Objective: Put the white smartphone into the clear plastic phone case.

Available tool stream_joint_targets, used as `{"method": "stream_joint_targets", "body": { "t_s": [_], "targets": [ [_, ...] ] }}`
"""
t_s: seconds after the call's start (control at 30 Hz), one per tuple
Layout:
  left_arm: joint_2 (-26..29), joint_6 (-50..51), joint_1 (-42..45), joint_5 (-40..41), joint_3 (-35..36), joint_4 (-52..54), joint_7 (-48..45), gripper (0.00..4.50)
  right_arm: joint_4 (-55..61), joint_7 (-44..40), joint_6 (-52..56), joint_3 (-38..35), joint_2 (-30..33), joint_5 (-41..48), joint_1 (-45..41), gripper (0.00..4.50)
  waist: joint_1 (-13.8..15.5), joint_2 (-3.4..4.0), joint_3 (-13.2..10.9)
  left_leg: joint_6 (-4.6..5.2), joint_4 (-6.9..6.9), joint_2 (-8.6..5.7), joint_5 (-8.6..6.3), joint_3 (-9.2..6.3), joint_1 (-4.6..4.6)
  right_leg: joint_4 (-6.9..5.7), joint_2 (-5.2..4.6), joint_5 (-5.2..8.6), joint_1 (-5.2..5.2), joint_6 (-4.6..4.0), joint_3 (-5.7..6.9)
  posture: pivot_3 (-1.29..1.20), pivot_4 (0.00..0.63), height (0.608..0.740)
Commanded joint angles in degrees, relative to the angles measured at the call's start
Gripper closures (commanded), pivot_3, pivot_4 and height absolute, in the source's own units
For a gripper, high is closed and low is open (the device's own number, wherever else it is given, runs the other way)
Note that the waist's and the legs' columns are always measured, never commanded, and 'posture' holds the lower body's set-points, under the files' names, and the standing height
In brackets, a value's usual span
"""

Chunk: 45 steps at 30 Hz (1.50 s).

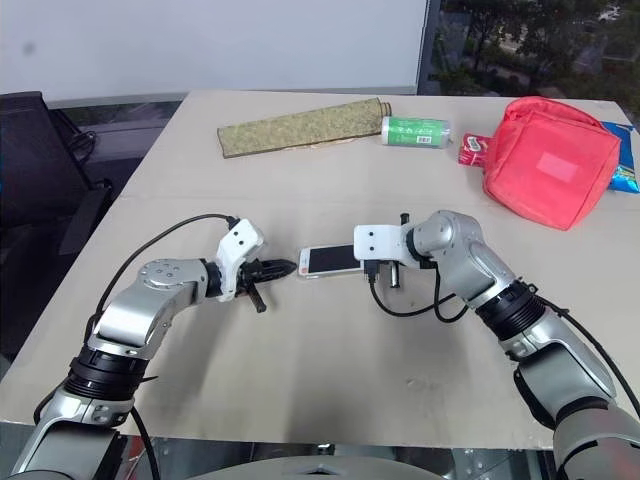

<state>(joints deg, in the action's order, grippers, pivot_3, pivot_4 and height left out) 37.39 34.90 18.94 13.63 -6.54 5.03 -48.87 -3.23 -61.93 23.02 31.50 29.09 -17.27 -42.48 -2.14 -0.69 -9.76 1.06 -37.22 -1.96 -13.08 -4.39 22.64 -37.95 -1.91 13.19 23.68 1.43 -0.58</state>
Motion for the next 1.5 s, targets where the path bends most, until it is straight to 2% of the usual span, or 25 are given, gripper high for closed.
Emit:
{"method": "stream_joint_targets", "body": {
  "t_s": [0.03,0.3,0.47,0.67,1.13,1.5],
  "targets": [
    [0.49,-0.97,1.25,-1.71,1.96,-2.63,2.45,4.5,0.84,0.08,-1.28,-0.31,-0.59,0.1,-0.85,4.44,0.0,0.0,0.0,0.0,0.0,0.0,0.0,0.0,0.0,0.0,0.0,0.0,0.0,0.0,0.0,0.0,0.15,0.74],
    [-2.13,1.87,2.8,-0.14,3.33,-1.81,5.69,4.5,0.47,-0.04,-0.97,-0.64,-0.42,-0.3,-0.97,4.44,0.18,0.0,0.0,-0.16,-0.03,0.03,0.1,0.0,0.0,-0.01,0.0,0.0,-0.01,0.04,0.06,0.0,0.15,0.74],
    [-0.1,3.59,2.28,1.13,6.17,0.08,5.72,4.5,0.29,0.13,-0.59,-0.77,-0.32,-0.39,-0.87,4.44,-0.05,-0.02,-0.02,-0.17,-0.01,0.1,0.11,0.0,0.02,0.01,0.06,-0.02,0.01,0.0,0.07,0.0,0.15,0.74],
    [0.21,2.56,2.88,-0.41,5.99,-2.21,6.51,4.5,-0.34,0.23,-0.65,-0.7,-0.59,-0.45,-1.04,4.44,-0.04,-0.03,-0.03,-0.18,0.1,0.1,0.1,0.02,0.02,0.1,0.05,-0.11,0.02,-0.17,0.06,0.0,0.15,0.74],
    [-11.95,-0.79,8.7,-2.04,-0.82,-9.42,7.81,4.5,-1.72,2.02,-1.38,0.77,-3.9,-1.47,-1.15,4.44,-0.12,-0.1,-0.03,-0.18,0.05,0.13,0.1,0.05,0.0,0.05,0.11,-0.12,0.0,-0.16,0.04,0.0,0.15,0.74],
    [-14.83,-0.98,7.58,-3.89,-1.38,-8.86,7.89,4.5,-4.47,6.78,-4.06,2.72,-10.46,-5.83,-0.75,4.44,-0.25,-0.2,0.03,-0.23,0.05,0.23,0.12,0.08,-0.79,0.02,0.07,-0.17,-0.33,-0.21,0.21,0.0,0.15,0.74]
  ]
}}
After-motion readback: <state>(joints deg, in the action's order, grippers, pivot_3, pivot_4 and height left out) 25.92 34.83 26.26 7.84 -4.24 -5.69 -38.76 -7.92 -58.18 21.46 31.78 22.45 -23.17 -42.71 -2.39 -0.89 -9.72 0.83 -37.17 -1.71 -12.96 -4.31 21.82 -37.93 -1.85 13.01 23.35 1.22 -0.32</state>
